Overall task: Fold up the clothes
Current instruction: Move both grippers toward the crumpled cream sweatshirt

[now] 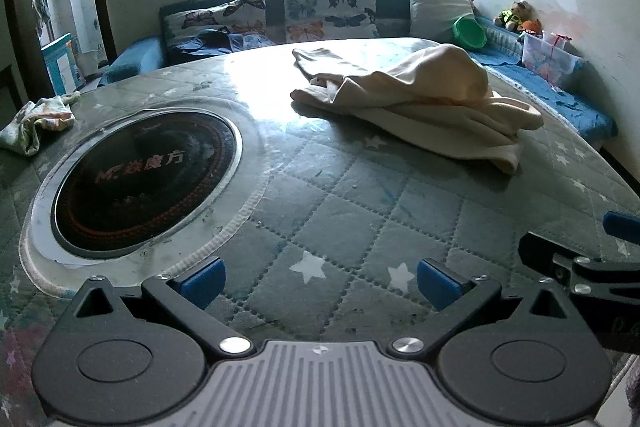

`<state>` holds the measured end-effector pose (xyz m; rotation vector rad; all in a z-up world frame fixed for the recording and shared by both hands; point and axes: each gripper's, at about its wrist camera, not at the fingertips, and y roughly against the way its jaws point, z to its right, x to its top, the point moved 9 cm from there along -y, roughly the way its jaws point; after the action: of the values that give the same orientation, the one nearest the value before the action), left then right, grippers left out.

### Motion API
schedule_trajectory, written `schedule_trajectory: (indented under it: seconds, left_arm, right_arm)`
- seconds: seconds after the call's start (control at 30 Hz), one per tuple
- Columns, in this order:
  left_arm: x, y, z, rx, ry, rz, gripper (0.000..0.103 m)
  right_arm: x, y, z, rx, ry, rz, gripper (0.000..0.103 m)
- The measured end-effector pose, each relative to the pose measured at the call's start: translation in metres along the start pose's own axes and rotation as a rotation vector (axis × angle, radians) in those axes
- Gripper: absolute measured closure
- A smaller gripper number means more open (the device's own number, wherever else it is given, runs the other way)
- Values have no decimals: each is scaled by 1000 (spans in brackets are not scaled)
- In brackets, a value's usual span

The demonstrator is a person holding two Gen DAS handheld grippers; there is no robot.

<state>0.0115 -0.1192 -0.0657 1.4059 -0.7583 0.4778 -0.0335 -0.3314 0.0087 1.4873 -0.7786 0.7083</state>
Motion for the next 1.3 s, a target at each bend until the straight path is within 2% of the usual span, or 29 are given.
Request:
schedule_trajectory:
  seconds: [0.43,1.3]
  left_arm:
    - [2,-4,-3,5,1,-29,0]
    - [1,-1,2,6,-4,-65,0]
  right_arm:
    - [1,-2,-2,-10,12,-18,0]
    - [1,0,1,7,-59,-34,0]
